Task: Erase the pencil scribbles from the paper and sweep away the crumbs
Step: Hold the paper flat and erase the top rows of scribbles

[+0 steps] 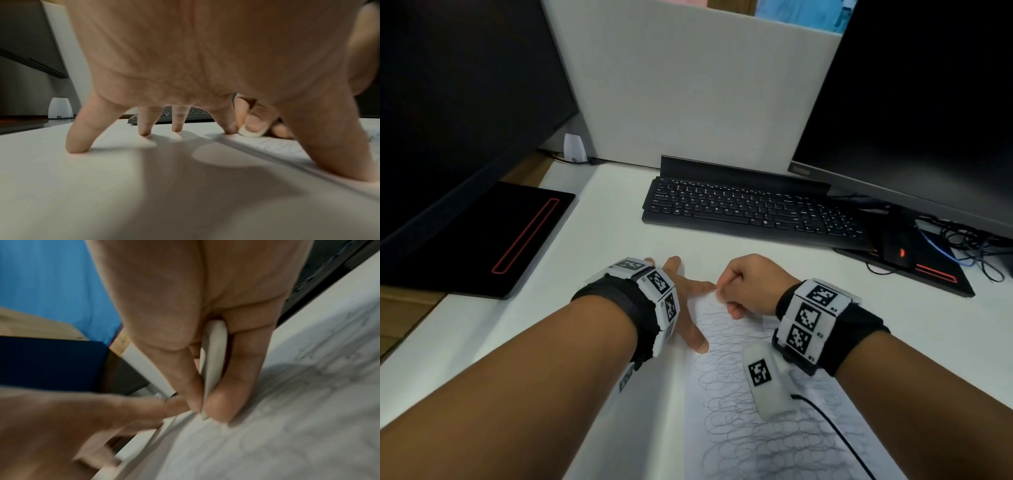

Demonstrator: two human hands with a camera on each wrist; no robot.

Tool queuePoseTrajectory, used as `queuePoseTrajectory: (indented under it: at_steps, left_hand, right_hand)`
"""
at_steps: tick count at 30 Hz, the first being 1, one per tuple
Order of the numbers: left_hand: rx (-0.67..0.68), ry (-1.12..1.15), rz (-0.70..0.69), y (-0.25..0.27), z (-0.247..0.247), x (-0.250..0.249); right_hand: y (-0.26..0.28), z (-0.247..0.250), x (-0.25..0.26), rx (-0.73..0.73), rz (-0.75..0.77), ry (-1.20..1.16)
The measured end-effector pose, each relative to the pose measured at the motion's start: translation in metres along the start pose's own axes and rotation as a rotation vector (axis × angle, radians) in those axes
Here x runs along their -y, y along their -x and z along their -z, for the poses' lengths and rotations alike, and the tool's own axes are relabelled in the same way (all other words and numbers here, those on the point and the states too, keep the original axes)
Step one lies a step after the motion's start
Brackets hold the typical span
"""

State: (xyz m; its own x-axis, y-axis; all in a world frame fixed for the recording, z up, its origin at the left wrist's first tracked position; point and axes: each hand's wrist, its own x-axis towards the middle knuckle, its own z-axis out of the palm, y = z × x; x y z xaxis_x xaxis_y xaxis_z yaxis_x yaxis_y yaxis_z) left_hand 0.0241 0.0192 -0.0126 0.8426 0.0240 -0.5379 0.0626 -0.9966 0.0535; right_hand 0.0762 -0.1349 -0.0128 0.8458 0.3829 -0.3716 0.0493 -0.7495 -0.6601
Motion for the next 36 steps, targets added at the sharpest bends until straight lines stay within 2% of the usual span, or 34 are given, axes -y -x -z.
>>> queuePoseTrajectory:
  at_steps: [3,6,10,14,17,21,25,29,33,36]
  left_hand:
    - [-0.014,0.003,-0.003,-0.001,-0.001,0.0]
    - [-0.022,-0.011,-0.004,-0.004,-0.003,-0.001]
    - [-0.023,-0.011,-0.004,-0.005,-0.002,0.001]
    - [-0.019,-0.026,-0.004,-0.005,-0.003,0.0]
    - [-0.03,-0.029,-0.001,-0.005,-0.002,0.0]
    - [-0.019,-0.028,-0.001,-0.005,-0.002,0.0]
    - [-0.028,-0.03,-0.001,-0.006,-0.002,0.0]
    - [-0.016,-0.026,-0.004,-0.004,-0.002,-0.001]
    - [-0.028,-0.032,-0.004,-0.005,-0.002,0.0]
    - [-0.009,-0.029,-0.002,-0.004,0.0,-0.002]
  right_hand:
    - [0.003,-0.001,-0.002,0.068,0.029,0.008]
    - [0.0,0.006,-0.006,0.001,0.039,0.006]
    - [0.003,0.005,-0.002,0.068,0.053,0.074]
    - [-0.001,0.01,-0.002,0.02,0.047,0.054]
    - [0.002,0.006,-0.003,0.098,0.051,0.062]
    - [-0.004,0.014,-0.008,0.03,0.039,0.031]
    - [0.002,0.011,-0.004,0.135,0.062,0.076]
    - [-0.002,0.016,-0.005,0.05,0.054,0.059]
    - [0.001,0.011,-0.003,0.127,0.061,0.077]
    - [-0.003,0.016,-0.004,0.043,0.042,0.041]
